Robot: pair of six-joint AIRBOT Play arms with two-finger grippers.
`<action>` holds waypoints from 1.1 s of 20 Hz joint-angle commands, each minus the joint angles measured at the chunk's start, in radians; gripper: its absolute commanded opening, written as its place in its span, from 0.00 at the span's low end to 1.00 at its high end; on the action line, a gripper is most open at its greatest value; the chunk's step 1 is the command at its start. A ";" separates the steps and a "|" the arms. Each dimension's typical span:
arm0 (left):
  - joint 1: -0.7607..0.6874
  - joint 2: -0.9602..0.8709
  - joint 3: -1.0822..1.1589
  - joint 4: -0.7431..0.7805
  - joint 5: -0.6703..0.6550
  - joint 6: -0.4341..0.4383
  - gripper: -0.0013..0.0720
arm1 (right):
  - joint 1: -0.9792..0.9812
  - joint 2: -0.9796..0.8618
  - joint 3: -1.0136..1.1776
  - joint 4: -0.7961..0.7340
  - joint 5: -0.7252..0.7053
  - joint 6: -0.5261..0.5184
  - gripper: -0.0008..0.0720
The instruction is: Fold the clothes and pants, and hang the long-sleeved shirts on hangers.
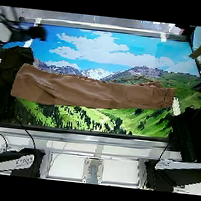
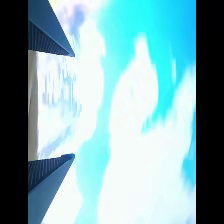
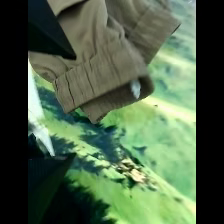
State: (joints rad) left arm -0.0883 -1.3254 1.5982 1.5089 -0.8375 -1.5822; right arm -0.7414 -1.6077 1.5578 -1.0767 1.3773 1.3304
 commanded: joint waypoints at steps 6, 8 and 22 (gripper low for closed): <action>-0.350 -0.045 0.000 0.012 0.008 0.118 0.95 | -0.044 -0.331 0.014 0.341 0.101 -0.257 0.97; -0.390 -0.069 0.000 0.012 0.008 0.136 0.95 | -0.028 -0.360 0.021 0.334 0.069 -0.267 0.98; -0.444 -0.228 0.000 0.008 0.007 0.131 0.92 | 0.142 -0.399 0.034 0.243 0.184 -0.330 0.32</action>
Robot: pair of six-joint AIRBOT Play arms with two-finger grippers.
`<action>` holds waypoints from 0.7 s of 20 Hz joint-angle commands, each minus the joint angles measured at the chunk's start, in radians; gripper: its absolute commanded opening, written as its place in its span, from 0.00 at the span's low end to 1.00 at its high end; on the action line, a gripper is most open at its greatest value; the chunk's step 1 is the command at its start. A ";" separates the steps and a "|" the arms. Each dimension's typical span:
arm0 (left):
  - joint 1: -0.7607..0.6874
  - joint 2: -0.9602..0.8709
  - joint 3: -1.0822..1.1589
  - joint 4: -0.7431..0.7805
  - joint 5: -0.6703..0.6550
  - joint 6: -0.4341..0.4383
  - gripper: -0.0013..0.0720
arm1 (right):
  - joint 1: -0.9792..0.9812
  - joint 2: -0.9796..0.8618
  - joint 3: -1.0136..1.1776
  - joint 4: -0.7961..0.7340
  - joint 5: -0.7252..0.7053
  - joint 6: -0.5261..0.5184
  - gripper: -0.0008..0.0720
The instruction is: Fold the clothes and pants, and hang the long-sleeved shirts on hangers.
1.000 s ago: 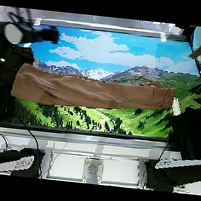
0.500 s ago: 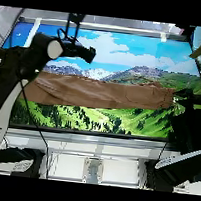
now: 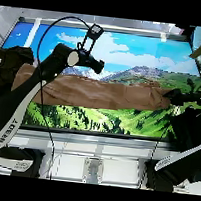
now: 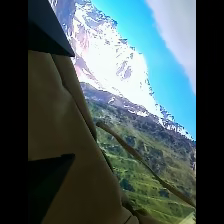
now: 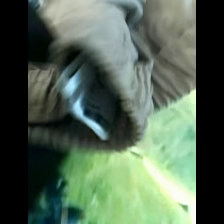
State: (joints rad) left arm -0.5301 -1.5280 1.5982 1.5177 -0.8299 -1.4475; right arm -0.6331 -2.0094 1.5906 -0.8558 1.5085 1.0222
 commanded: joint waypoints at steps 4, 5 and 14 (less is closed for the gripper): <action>-0.002 -0.069 0.000 -0.003 0.000 -0.003 0.07 | 0.041 0.047 0.034 0.146 0.114 -0.039 0.04; -0.002 -0.083 0.000 -0.018 0.001 -0.003 0.03 | 0.041 0.066 0.067 0.183 0.161 -0.031 0.04; -0.061 -0.339 0.000 -0.407 0.004 -0.003 0.03 | 0.262 0.302 0.264 0.282 0.159 0.318 0.04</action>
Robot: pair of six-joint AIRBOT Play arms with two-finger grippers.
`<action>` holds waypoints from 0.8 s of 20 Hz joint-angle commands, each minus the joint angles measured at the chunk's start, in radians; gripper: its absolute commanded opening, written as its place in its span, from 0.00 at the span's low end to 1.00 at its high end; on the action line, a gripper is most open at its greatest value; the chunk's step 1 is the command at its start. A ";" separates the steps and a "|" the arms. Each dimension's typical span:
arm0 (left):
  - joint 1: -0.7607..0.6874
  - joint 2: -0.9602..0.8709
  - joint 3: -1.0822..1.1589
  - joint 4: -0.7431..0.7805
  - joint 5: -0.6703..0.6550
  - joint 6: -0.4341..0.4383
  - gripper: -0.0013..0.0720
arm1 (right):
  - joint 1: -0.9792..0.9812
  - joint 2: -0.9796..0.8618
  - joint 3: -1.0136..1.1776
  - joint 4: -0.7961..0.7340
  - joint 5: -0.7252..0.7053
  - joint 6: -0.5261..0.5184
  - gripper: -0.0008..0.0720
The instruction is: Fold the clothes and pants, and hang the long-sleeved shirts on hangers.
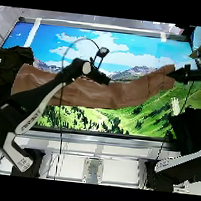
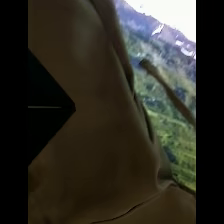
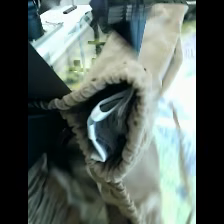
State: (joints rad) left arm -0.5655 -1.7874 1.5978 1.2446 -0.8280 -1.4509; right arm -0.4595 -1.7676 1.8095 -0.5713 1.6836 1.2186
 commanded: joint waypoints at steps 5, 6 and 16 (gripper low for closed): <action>0.015 -0.018 0.000 -0.126 -0.029 0.000 0.03 | 0.380 0.086 0.052 -0.192 -0.117 0.244 0.04; 0.047 0.026 0.000 -0.090 -0.058 0.000 0.03 | 0.445 0.086 0.052 -0.253 -0.148 0.270 0.04; 0.400 0.439 0.000 0.030 -0.316 0.010 0.03 | 1.012 -0.125 0.051 -0.472 -0.606 0.369 0.04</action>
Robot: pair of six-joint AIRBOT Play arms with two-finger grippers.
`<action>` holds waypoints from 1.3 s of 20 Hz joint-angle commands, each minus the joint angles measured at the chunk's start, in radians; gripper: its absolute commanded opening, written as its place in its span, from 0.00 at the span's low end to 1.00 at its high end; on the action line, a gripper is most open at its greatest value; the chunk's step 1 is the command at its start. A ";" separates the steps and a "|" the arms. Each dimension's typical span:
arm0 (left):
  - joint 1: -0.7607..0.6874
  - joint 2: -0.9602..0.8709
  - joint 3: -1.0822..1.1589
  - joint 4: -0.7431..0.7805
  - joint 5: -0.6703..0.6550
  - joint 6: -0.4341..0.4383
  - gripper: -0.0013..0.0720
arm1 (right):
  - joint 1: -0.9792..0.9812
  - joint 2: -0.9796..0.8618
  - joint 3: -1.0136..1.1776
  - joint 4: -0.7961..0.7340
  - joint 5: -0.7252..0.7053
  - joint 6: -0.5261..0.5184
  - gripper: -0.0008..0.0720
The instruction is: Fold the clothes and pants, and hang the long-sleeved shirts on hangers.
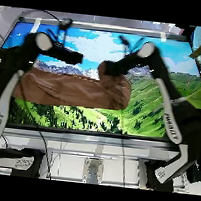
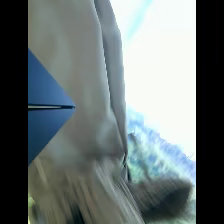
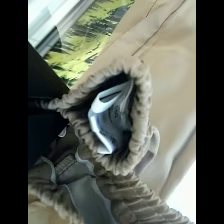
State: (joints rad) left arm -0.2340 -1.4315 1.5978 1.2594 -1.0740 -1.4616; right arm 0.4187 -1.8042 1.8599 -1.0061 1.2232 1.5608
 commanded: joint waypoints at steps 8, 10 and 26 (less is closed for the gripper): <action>0.074 0.098 -0.009 0.050 -0.124 0.038 0.03 | 0.267 -0.165 0.056 -0.058 -0.238 -0.002 0.81; 0.074 0.098 -0.009 0.050 -0.126 0.038 0.03 | 0.208 -0.156 0.131 -0.152 -0.050 -0.002 0.75; 0.074 0.097 -0.009 0.124 -0.180 0.026 0.03 | -0.447 0.093 -0.655 0.512 -0.080 -0.378 0.97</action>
State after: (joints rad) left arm -0.1604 -1.3338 1.5890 1.3830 -1.2530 -1.4319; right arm -0.0013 -1.6844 1.3396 -0.7662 1.2747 1.3079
